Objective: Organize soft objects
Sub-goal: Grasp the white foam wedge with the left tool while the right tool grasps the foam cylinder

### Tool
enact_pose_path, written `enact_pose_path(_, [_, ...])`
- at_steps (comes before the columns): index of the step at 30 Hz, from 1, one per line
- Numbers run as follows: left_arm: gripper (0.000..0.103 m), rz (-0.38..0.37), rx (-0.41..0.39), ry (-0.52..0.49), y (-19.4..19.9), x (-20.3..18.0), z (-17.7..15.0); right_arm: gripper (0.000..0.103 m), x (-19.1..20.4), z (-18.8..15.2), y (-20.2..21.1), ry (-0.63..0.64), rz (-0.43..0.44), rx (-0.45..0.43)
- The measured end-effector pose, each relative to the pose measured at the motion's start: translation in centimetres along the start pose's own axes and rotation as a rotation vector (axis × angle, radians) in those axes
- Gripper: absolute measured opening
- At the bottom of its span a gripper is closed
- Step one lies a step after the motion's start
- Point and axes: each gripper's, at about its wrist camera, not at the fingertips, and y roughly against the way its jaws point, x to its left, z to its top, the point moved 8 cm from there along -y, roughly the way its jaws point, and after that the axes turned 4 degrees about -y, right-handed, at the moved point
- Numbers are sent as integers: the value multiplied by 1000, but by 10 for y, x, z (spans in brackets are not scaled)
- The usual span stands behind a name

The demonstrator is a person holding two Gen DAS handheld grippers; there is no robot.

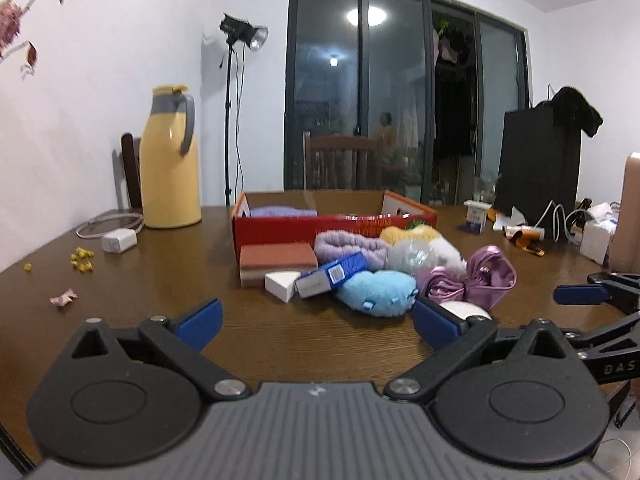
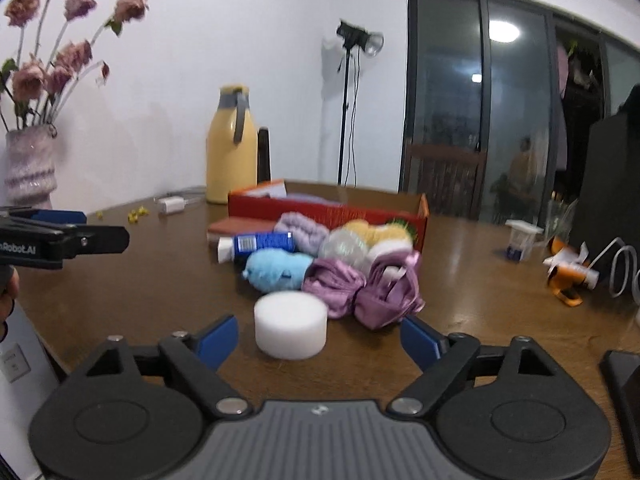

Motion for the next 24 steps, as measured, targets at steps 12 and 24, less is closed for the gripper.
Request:
enact_pose_path(12, [62,31,166,26,-112,37,6,54,21,3,-75,12,94,130])
enact_pose_path(24, [10,-38,297,45,-180,47,-2,53,35,11,-93,29,132,148])
